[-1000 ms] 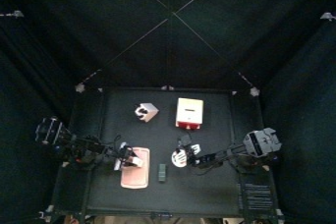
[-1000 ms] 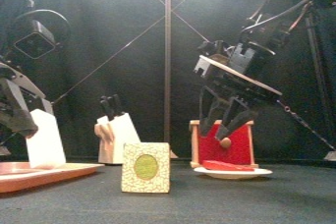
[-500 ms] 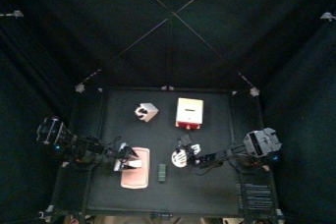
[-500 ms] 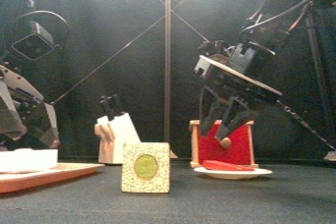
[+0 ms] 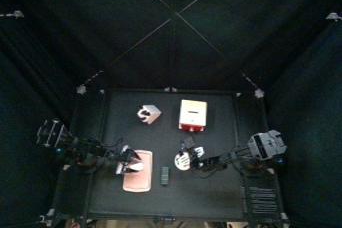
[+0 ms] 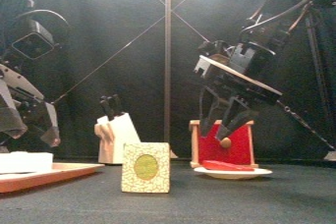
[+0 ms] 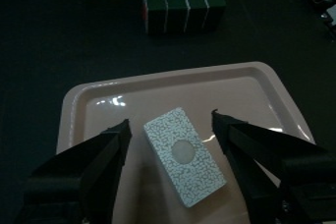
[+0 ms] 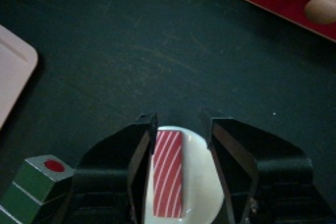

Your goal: Put rice on plate

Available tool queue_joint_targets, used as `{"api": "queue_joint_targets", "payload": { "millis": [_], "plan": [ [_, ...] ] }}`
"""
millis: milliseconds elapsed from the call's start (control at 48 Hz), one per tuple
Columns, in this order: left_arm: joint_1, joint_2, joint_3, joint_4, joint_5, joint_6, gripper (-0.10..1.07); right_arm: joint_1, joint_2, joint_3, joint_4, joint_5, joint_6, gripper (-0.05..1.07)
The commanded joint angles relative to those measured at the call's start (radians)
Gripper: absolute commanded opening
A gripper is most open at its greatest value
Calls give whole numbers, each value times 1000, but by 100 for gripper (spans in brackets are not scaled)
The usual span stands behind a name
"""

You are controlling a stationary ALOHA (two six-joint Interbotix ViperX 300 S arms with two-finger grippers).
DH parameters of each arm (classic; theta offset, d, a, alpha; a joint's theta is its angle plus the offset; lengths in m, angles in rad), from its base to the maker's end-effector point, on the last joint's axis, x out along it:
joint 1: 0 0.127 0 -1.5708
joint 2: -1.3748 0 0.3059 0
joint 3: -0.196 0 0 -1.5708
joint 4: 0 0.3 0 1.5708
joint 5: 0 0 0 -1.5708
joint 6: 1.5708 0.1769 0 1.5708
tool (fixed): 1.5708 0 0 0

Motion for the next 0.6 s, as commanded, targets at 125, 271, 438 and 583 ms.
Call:
{"api": "queue_joint_targets", "payload": {
  "millis": [125,271,438,583],
  "plan": [
    [0,-9,-21,-2,8,3,97,0,-40,-11,-12,12,0,78],
    [0,-15,-28,-2,20,3,97,0,-38,-15,-12,12,0,78],
    [0,-25,-29,-2,21,3,97,0,-38,-12,-12,12,0,78],
    [0,-29,-29,-2,21,3,97,0,-35,-12,-12,12,0,78]
  ]
}}
